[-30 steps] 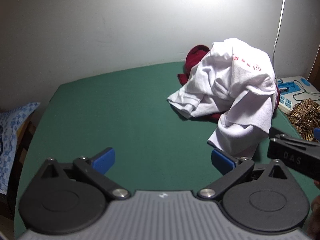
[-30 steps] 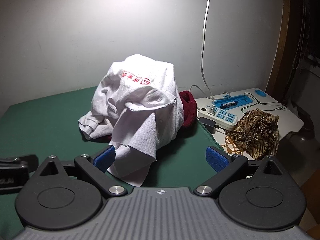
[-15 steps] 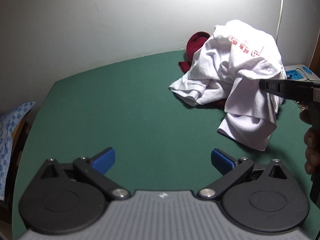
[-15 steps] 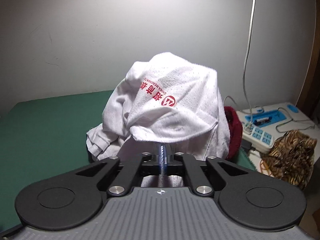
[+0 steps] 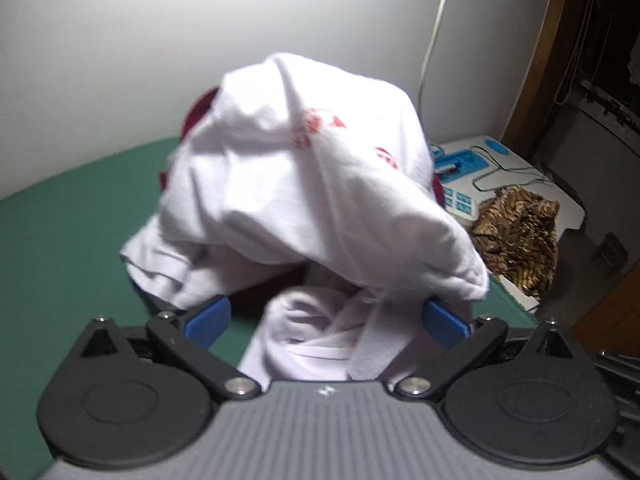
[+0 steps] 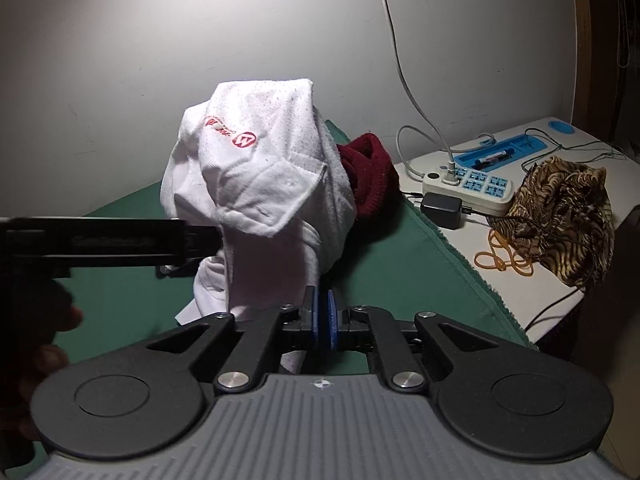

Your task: Fold clothes

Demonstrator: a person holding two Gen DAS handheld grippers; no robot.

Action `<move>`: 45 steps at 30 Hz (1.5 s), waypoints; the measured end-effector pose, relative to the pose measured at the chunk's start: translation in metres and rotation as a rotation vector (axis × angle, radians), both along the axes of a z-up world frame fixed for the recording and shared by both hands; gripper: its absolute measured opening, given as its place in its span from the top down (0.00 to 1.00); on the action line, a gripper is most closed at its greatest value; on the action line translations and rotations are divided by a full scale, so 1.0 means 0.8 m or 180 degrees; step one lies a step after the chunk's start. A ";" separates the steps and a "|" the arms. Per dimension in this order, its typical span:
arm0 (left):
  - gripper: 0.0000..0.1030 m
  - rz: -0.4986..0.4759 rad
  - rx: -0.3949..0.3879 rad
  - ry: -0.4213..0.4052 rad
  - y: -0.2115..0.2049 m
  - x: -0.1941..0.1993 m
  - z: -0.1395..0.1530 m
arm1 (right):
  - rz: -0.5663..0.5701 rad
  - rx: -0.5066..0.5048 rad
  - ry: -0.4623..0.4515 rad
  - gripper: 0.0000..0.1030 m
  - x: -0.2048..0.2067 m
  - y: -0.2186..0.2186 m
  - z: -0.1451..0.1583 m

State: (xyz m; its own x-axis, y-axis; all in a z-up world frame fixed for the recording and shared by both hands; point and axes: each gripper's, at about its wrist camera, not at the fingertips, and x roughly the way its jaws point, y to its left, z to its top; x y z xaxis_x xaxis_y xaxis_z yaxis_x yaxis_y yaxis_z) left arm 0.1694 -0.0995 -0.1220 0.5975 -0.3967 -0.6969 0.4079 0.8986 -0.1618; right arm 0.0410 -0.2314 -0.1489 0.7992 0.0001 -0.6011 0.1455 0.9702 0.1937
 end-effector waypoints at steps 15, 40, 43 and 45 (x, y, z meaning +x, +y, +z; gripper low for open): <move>0.98 0.0929 0.0059 -0.0354 0.148 -0.086 0.065 | -0.0054 -0.0113 -0.0113 0.54 -0.015 -0.043 0.008; 0.21 0.1728 0.0724 -0.0285 0.251 -0.221 0.024 | 0.1571 -0.0193 -0.0185 0.92 0.005 0.089 -0.010; 0.24 0.1532 0.0771 -0.0379 0.238 -0.202 0.013 | 0.1513 -0.0063 -0.0280 0.98 -0.030 0.069 0.005; 0.24 0.1424 0.0746 -0.0296 0.235 -0.184 0.000 | 0.1495 -0.0003 -0.0310 1.00 -0.053 0.057 0.013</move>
